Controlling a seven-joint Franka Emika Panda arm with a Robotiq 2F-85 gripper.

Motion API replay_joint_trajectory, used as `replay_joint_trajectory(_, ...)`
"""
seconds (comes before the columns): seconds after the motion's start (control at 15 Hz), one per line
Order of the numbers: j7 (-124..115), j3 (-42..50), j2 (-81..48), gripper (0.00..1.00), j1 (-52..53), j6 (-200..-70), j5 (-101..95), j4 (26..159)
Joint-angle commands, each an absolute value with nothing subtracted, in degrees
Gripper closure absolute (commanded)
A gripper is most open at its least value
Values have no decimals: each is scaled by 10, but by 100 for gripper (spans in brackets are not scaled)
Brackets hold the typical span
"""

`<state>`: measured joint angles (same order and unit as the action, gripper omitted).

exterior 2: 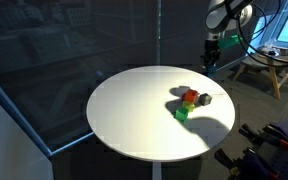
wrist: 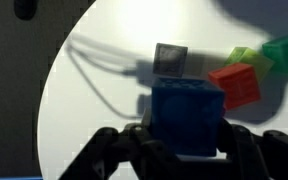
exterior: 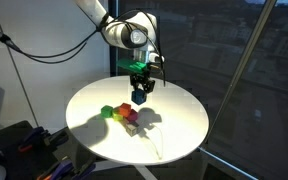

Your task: Put the blue block on the orange block

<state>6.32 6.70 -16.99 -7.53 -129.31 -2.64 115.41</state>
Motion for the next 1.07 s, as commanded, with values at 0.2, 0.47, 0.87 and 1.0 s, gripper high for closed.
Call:
replay_joint_trajectory(0.2,76,49,-141,70,-68,-1280,-23,1155)
replay_joint_trajectory(0.47,77,38,-136,70,-55,-1283,-28,1161)
replay_joint_trajectory(0.87,80,24,-129,70,-32,-1292,-39,1181)
replay_joint_trajectory(1.0,82,22,-131,70,-28,-1290,-39,1183)
